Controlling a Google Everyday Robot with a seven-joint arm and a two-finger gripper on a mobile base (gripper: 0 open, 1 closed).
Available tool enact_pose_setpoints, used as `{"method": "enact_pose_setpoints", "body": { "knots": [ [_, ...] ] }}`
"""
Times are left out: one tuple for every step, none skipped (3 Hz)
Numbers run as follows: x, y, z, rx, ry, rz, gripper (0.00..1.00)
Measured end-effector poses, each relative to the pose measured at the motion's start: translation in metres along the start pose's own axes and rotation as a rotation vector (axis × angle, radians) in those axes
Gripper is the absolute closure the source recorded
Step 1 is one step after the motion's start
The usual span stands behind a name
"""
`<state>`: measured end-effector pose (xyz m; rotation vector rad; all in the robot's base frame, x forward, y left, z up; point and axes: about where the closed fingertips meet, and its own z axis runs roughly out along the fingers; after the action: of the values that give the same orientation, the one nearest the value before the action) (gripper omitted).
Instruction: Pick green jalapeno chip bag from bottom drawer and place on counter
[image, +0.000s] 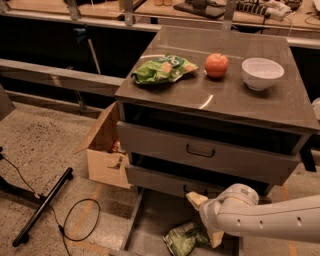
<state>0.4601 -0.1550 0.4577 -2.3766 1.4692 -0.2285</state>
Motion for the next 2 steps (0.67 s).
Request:
{"method": "enact_pose_setpoints", "body": {
  "knots": [
    [-0.008, 0.011, 0.030, -0.018, -0.015, -0.101, 0.00],
    [-0.014, 0.016, 0.058, -0.021, -0.015, -0.152, 0.00]
  ]
}}
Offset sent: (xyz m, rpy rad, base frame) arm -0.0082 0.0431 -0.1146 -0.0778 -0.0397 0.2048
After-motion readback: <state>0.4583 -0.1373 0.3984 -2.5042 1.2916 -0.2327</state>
